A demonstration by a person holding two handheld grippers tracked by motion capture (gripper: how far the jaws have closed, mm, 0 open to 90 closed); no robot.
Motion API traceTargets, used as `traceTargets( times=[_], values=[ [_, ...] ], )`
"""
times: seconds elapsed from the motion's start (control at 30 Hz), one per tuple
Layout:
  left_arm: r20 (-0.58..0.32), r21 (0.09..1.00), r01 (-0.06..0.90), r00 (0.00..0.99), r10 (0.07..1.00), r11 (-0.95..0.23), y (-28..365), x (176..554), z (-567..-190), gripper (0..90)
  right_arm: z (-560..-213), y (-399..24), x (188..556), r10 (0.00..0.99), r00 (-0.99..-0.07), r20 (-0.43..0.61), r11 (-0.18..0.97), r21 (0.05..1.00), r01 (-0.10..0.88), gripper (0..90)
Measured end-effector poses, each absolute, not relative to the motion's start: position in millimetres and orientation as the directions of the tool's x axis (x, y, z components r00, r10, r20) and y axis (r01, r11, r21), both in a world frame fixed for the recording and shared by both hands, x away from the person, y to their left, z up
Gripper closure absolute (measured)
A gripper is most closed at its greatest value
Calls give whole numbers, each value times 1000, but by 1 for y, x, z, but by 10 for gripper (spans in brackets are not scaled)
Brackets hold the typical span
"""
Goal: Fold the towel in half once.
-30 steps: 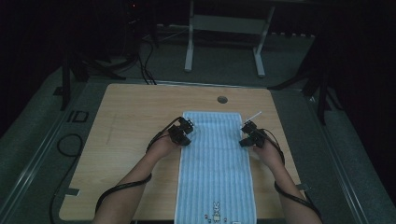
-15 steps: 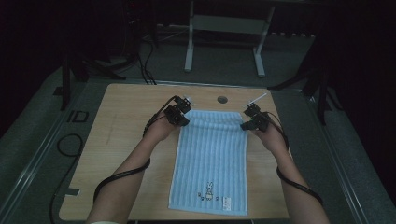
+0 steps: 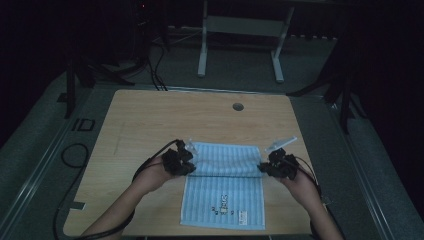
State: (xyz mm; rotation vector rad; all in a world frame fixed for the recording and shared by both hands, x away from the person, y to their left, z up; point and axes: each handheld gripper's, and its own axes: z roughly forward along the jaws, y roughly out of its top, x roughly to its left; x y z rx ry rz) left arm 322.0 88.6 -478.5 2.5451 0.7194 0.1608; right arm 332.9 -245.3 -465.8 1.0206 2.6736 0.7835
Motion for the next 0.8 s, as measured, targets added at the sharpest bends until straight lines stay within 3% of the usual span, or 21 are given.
traceTargets(
  times=[0.3,0.5,0.8],
  values=[
    [-56,445,460,870,489,-768,88,291,-513,840,-513,-245,296,656,-752,68,644,468,605,847],
    [-82,447,479,863,498,-755,90,290,-526,810,-523,-246,297,668,-740,80,637,453,624,844],
    [-82,462,503,844,529,-730,82,318,-529,798,-524,-250,321,694,-717,60,627,439,644,833]
  ],
)
